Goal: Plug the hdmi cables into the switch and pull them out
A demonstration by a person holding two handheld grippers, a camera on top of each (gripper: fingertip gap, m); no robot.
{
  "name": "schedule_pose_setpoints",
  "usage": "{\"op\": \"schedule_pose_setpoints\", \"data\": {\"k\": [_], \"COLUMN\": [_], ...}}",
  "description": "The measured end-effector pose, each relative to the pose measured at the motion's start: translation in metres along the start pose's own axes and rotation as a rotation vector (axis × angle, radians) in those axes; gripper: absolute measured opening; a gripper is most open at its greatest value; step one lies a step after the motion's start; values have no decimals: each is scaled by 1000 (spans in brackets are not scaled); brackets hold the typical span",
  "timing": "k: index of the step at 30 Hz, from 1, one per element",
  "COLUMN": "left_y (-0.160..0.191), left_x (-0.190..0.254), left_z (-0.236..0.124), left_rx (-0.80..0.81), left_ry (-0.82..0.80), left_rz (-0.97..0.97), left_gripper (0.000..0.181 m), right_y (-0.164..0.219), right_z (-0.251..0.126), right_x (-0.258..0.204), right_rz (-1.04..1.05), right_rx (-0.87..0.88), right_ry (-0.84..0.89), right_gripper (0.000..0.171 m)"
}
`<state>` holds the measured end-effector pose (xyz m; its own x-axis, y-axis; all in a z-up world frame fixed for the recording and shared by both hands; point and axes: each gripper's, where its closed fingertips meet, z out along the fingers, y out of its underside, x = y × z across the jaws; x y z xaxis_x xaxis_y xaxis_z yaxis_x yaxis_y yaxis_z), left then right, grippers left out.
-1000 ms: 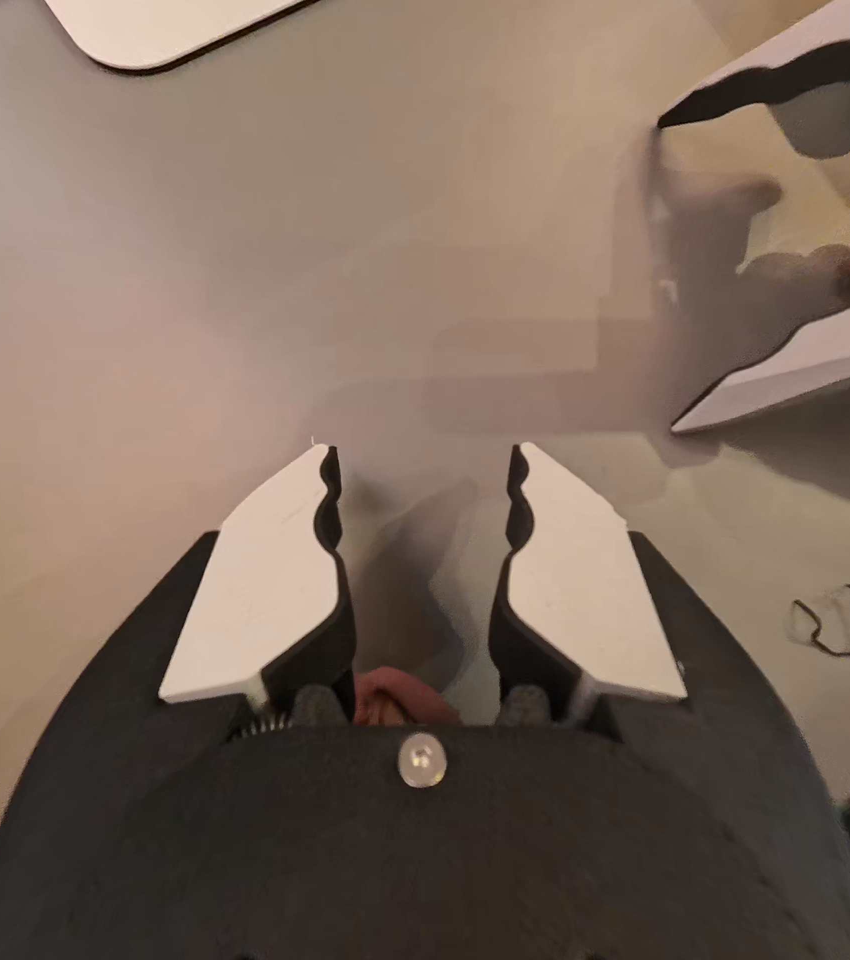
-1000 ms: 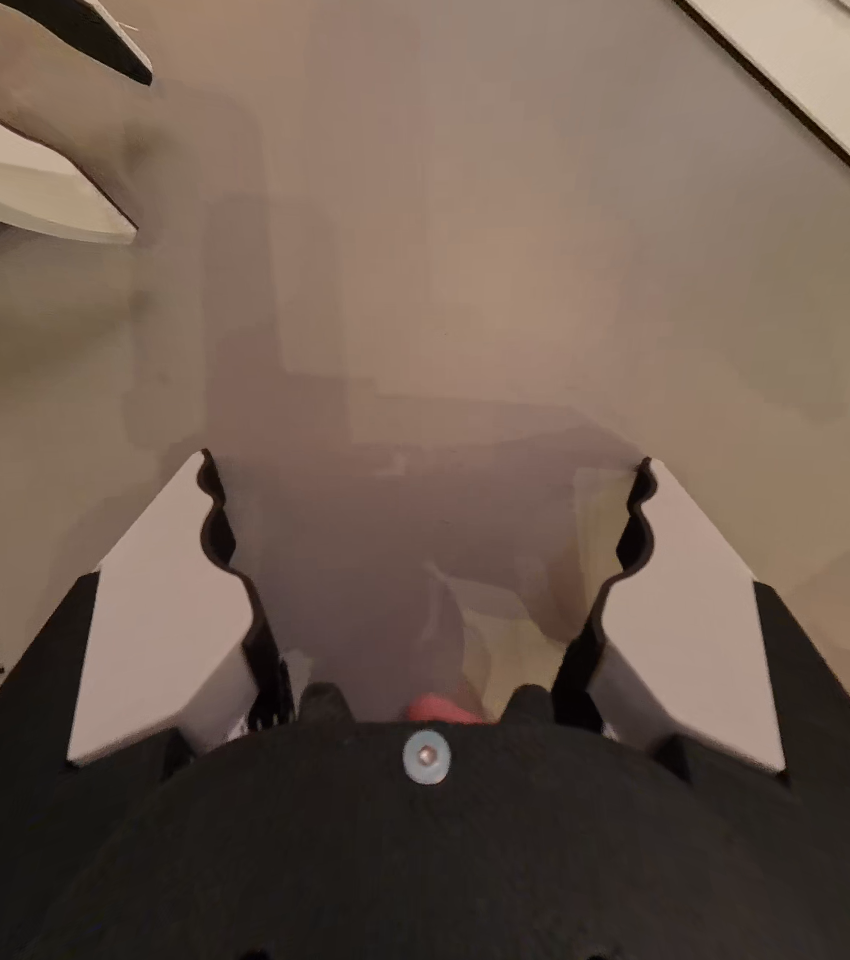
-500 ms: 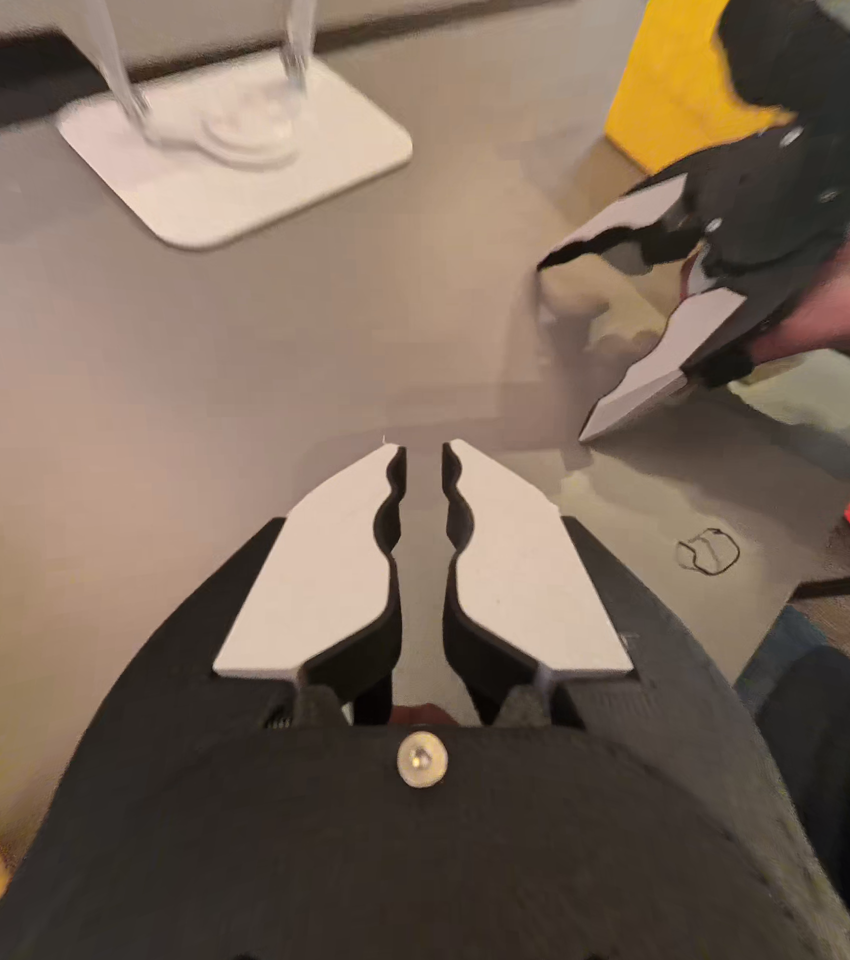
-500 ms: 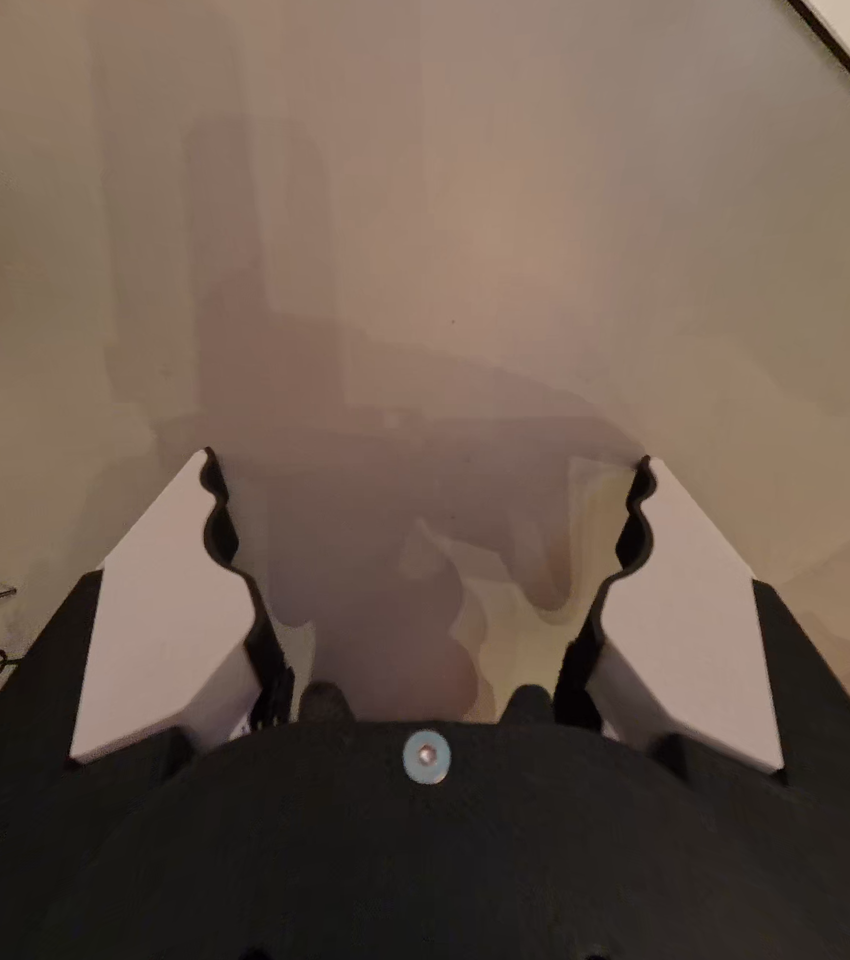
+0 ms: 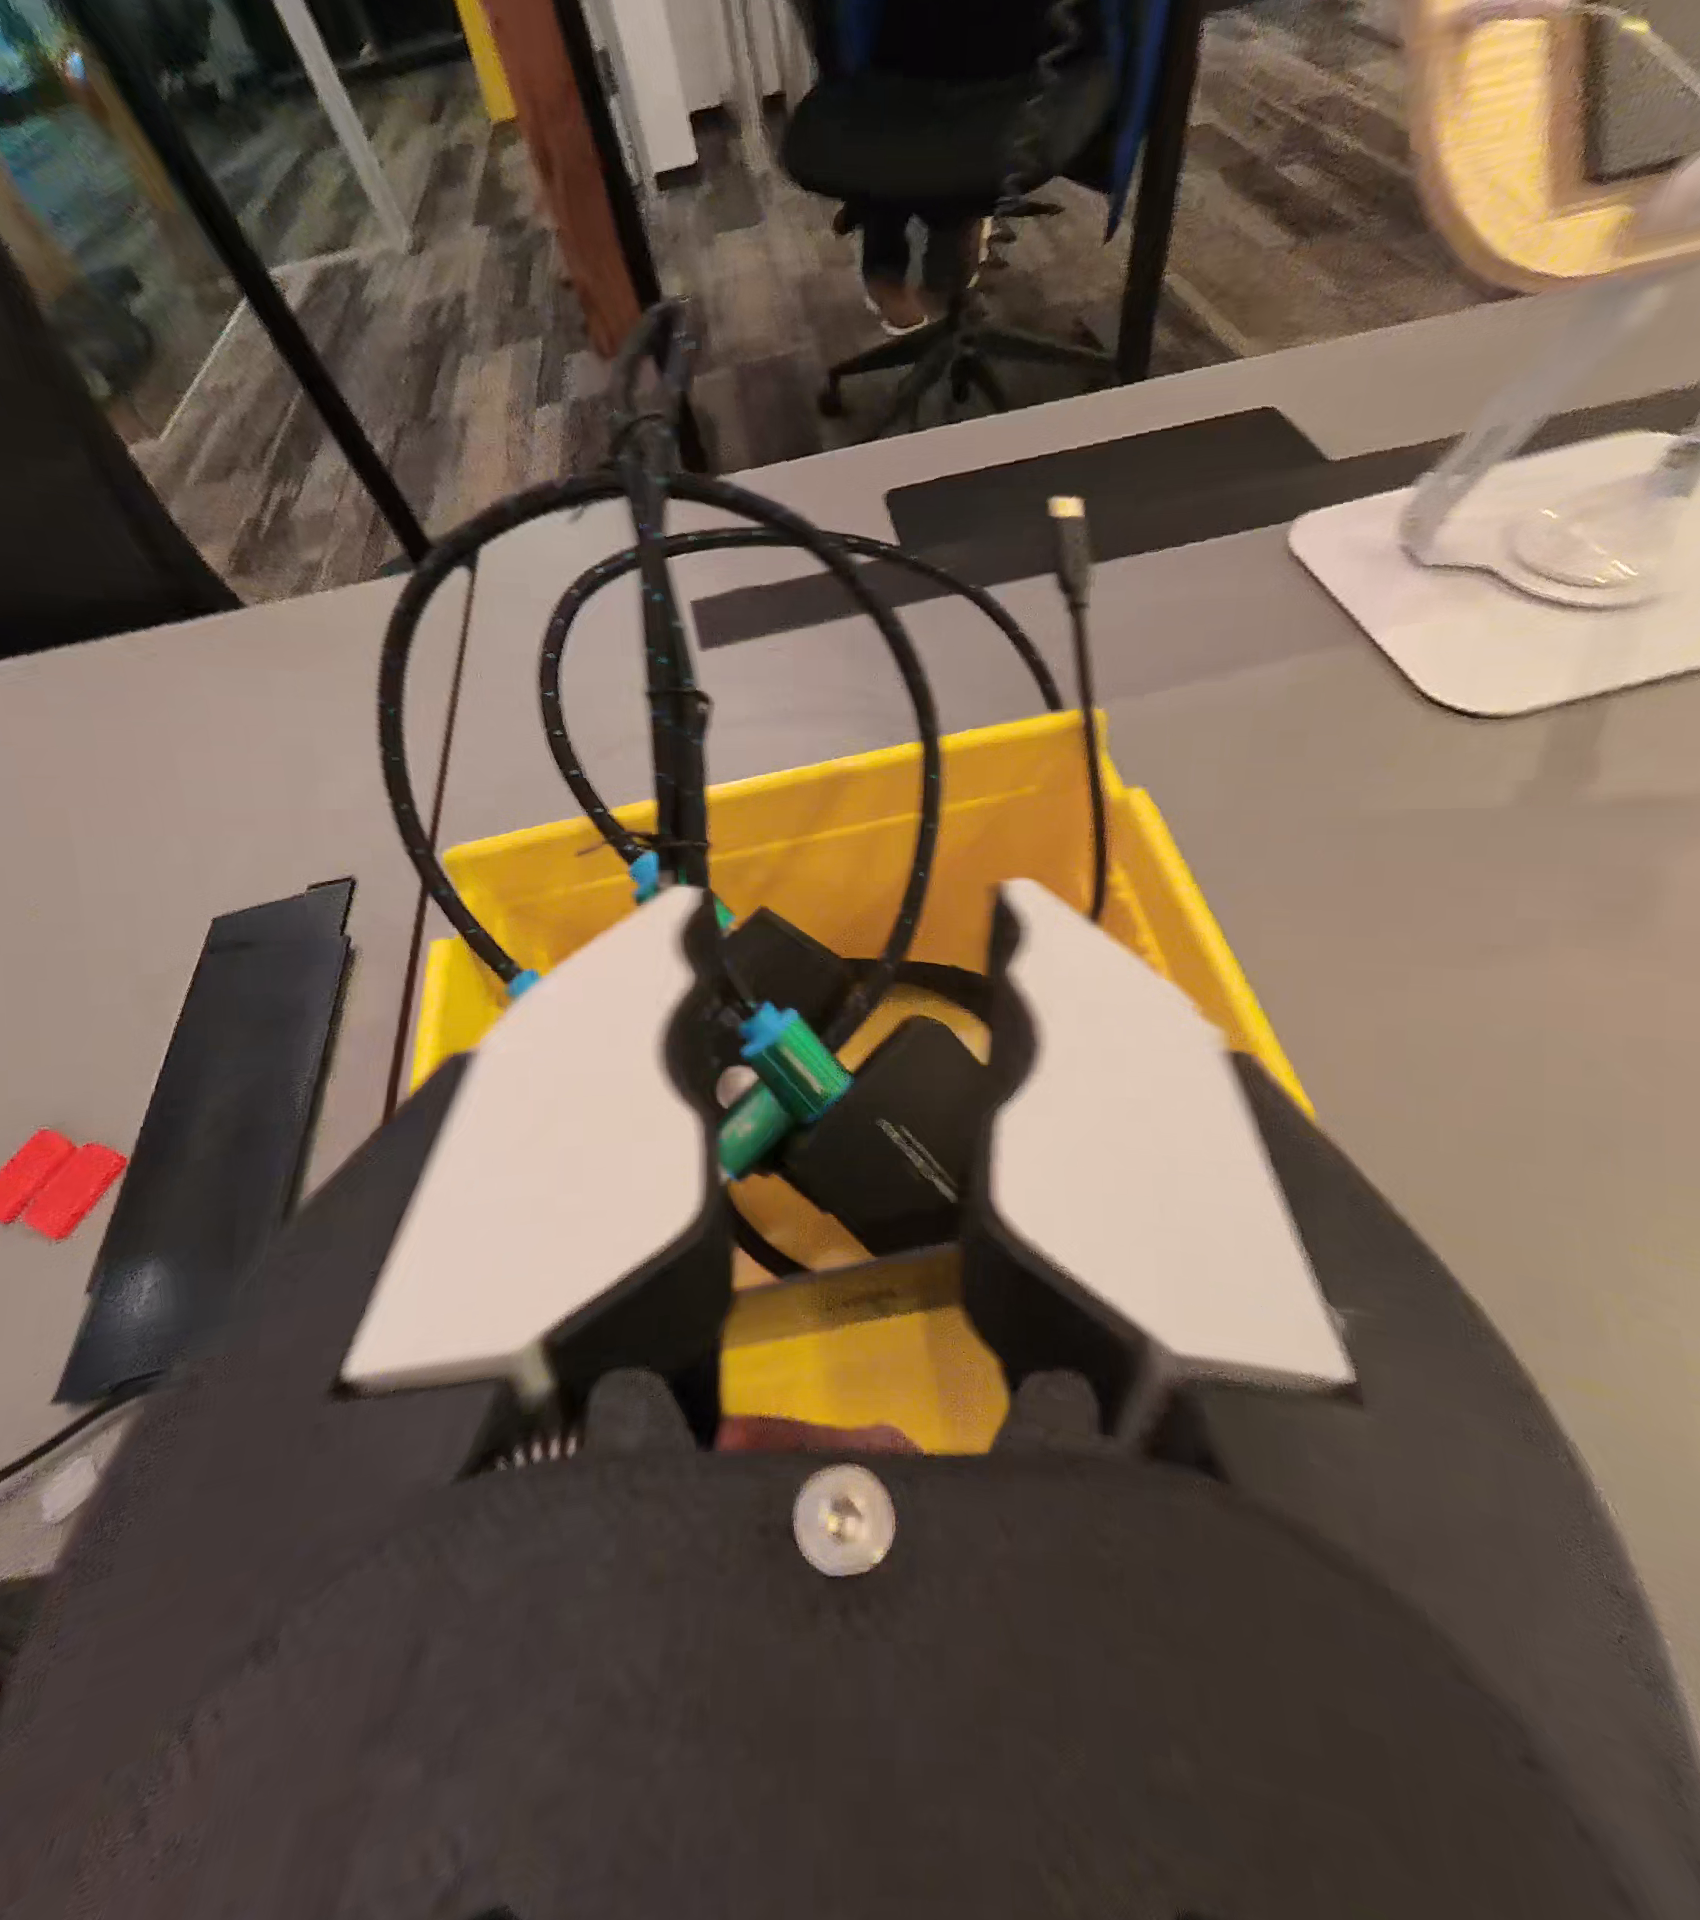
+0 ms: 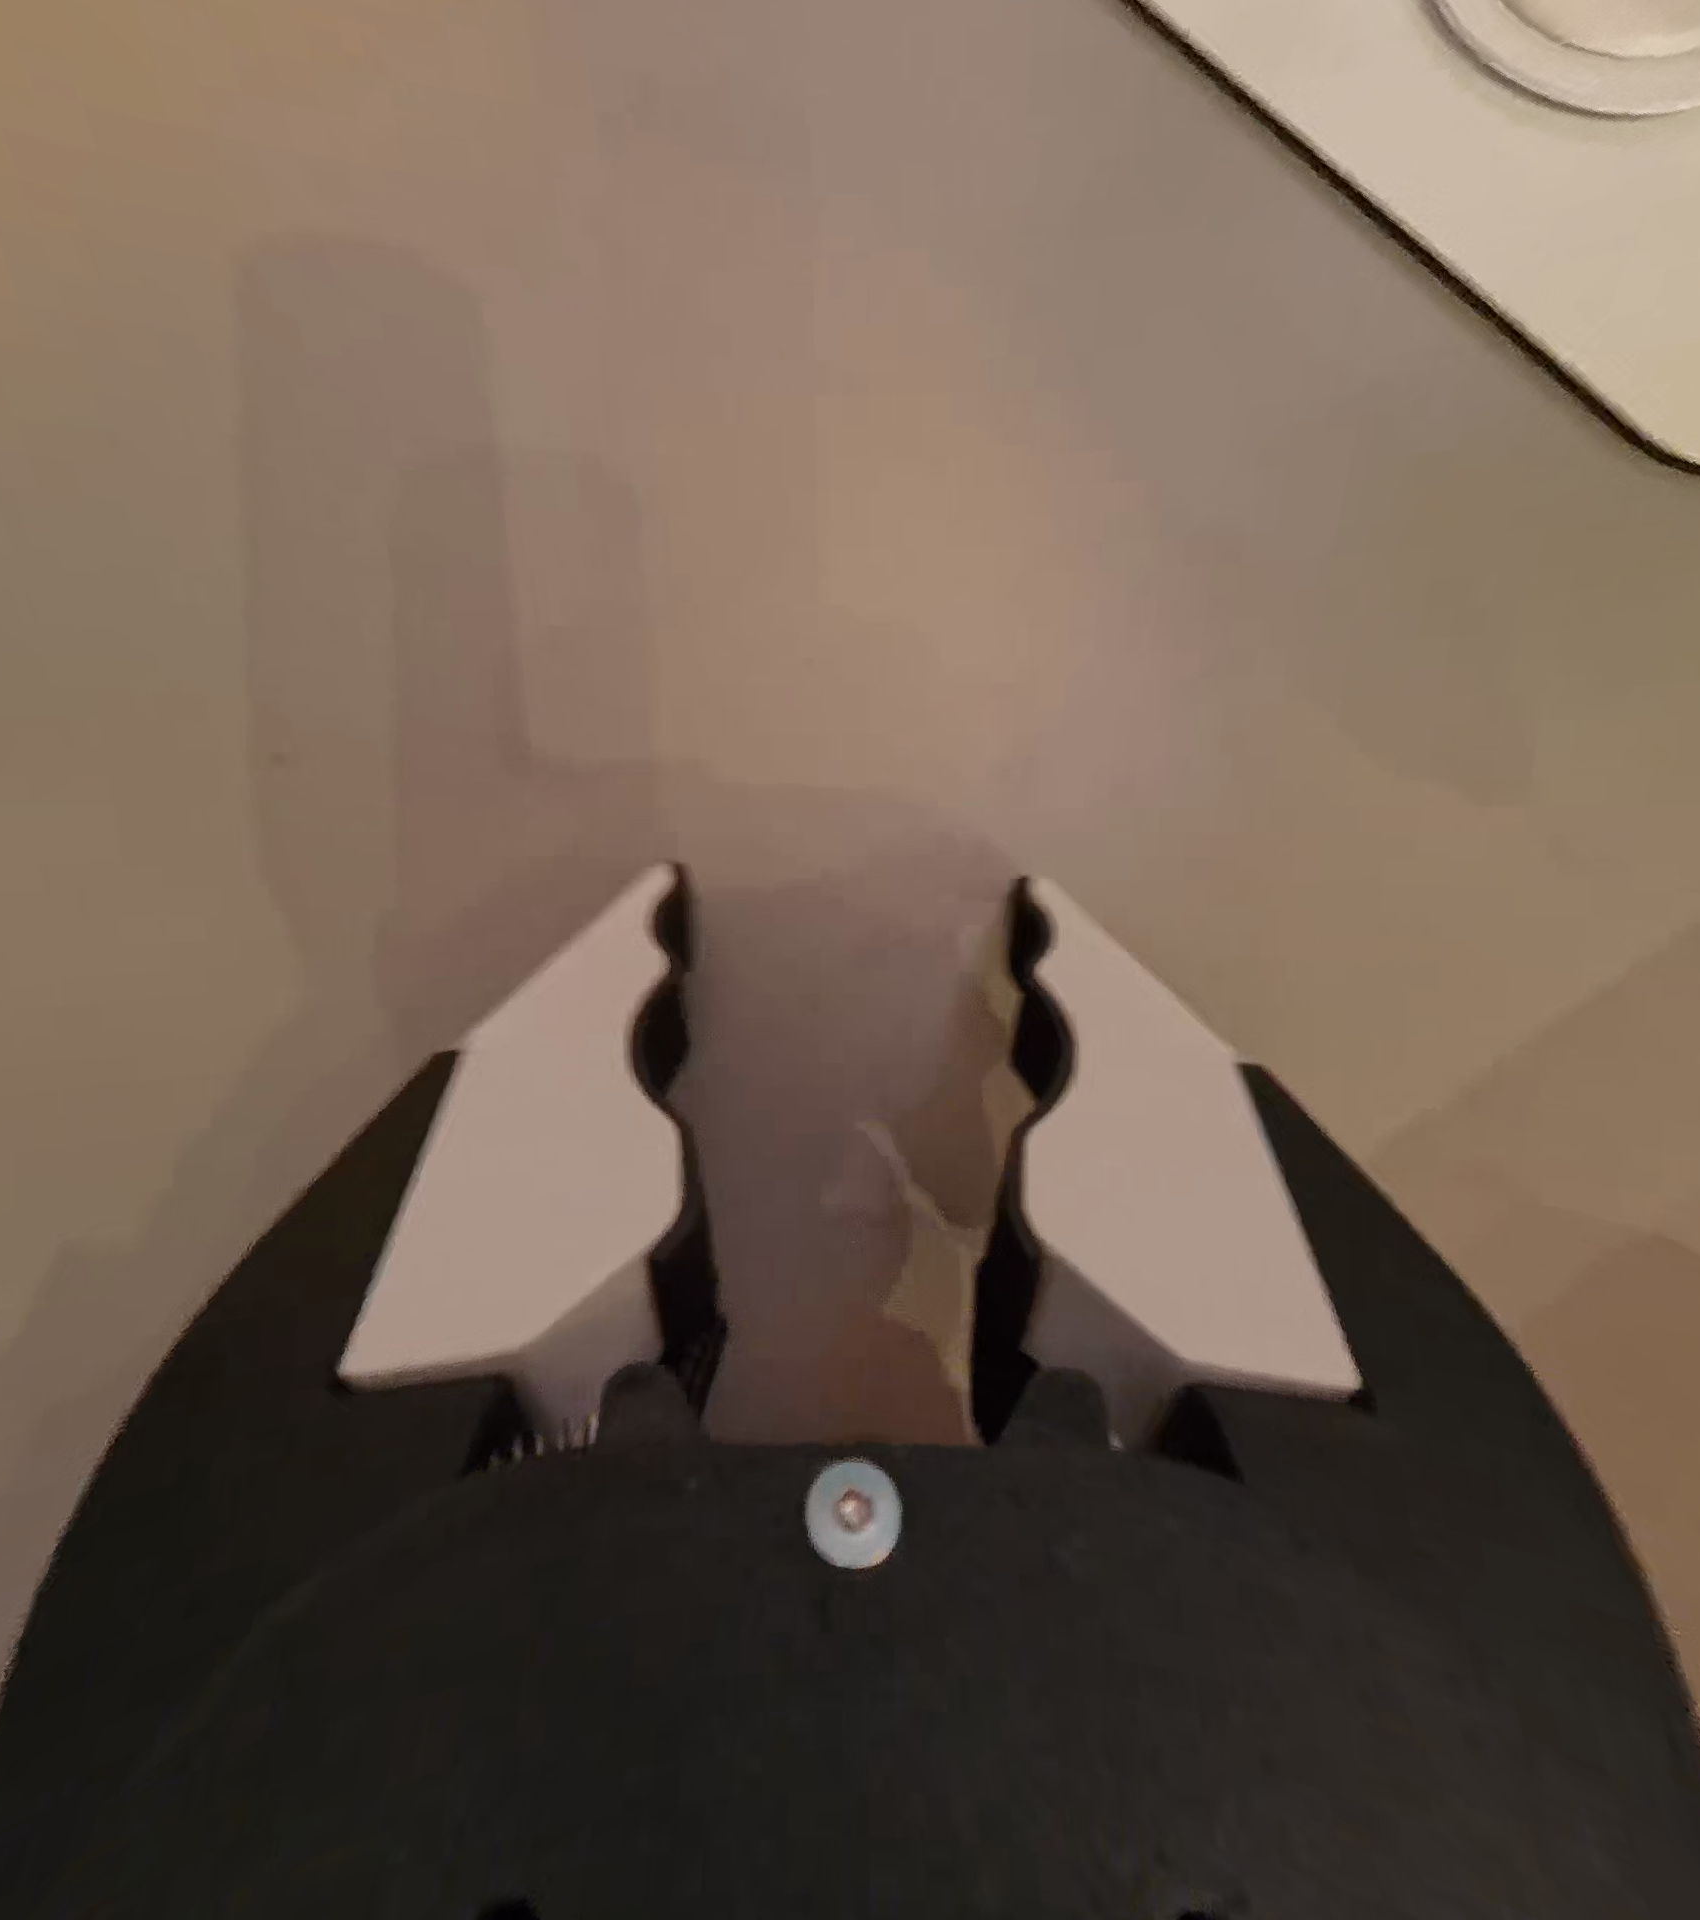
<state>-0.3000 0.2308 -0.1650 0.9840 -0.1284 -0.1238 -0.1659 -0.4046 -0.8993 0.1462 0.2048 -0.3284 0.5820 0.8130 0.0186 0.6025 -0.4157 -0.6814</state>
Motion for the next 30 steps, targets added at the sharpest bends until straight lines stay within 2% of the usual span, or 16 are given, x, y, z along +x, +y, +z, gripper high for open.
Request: {"op": "schedule_pose_setpoints", "data": {"k": [1,3,5,7,10,12,14,16,22,25,30], "left_y": [0,5,8,24,33,30,21,6,-42,-69,-117], "left_x": [-7,-20,-31,-40,-43,-41,-41,-42,-38,-37,-7], "left_z": [8,26,42,60,76,77,71,60,25,7,-25], "left_rx": [-12,-52,-72,-169,-194,-195,-169,-101,59,145,254], "left_ry": [-9,-46,-79,-96,-72,-73,-93,-111,-97,-96,-40], "left_rz": [-7,17,25,60,30,59,87,83,143,144,222], "left_gripper": [62,68,58,49,14,11,11,11,10,10,10], "right_y": [0,-1,-1,-2,-3,-3,-4,-6,-17,-33,-74], "right_z": [1,3,2,3,3,3,2,2,-1,-11,-41], "right_x": [-3,-7,-7,-9,-11,-12,-13,-14,-20,-26,-40], "right_rz": [-6,-3,-7,-11,-21,-32,-44,-73,-94,-112,-155], "right_rx": [-1,-9,-9,-6,-9,-6,-4,13,69,129,265], "right_ry": [-5,-12,-10,-15,-22,-21,-26,-24,-39,-49,-73], "right_gripper": [71,84,82,77,73,65,61,44,25,11,1]}}
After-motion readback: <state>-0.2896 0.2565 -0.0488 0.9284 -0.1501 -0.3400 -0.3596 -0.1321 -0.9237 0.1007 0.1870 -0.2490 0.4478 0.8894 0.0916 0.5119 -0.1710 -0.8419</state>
